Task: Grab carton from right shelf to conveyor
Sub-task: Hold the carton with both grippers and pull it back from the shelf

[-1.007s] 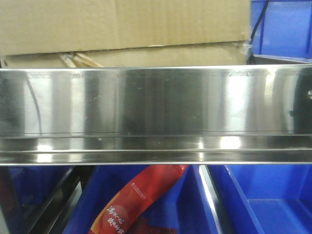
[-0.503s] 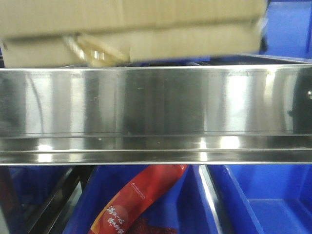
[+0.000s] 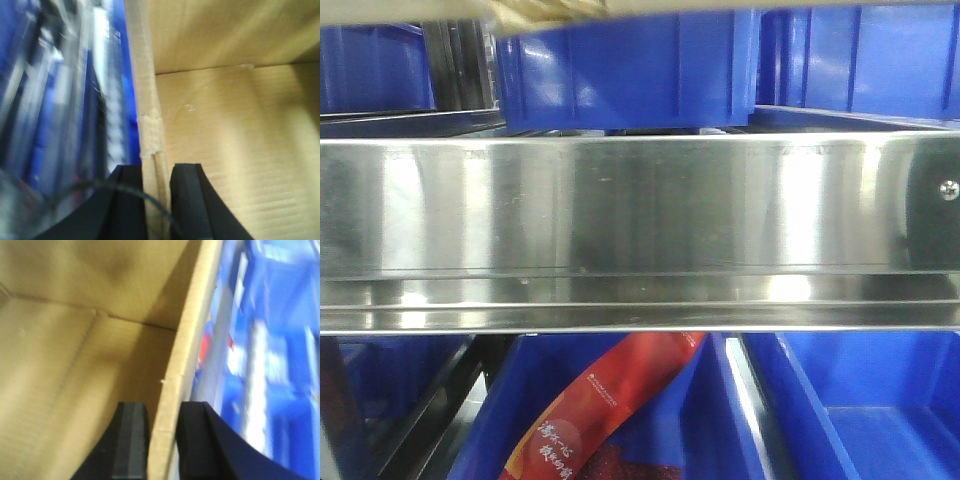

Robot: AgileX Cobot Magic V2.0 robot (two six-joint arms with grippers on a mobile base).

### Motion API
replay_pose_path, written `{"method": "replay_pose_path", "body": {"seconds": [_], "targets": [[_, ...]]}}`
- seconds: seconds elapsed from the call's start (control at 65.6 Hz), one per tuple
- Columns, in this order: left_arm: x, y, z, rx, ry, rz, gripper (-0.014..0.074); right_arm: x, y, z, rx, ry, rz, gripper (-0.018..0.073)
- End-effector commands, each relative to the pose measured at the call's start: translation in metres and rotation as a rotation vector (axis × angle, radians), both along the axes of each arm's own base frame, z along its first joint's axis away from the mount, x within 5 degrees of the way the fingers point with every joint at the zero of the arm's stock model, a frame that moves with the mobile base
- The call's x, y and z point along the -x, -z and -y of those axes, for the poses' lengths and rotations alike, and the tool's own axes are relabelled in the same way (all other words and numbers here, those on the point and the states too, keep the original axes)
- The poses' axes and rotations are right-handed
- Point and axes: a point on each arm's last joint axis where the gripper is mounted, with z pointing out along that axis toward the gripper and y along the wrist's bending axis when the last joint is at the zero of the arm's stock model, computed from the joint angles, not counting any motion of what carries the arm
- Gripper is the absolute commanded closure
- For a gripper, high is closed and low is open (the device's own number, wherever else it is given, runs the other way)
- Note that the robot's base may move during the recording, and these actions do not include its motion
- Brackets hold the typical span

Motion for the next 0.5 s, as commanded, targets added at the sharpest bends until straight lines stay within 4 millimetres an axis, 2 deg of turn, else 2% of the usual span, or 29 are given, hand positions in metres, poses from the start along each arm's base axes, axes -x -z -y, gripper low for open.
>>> {"method": "replay_pose_path", "body": {"seconds": [0.0, 0.198, 0.336, 0.488], "targets": [[0.015, 0.002, 0.008, 0.042, 0.051, 0.007, 0.0605, 0.017, 0.005, 0.006, 0.002, -0.013, 0.012, 0.0627], [0.031, 0.027, 0.011, 0.032, 0.069, -0.071, 0.0605, 0.042, 0.031, 0.019, 0.028, -0.006, -0.061, 0.0627], [0.036, 0.025, 0.008, 0.042, 0.063, -0.064, 0.0605, 0.044, 0.041, 0.02, 0.041, -0.006, -0.087, 0.0627], [0.036, 0.025, 0.007, 0.044, 0.063, -0.061, 0.0605, 0.045, 0.04, 0.02, 0.037, -0.008, -0.088, 0.0627]]}}
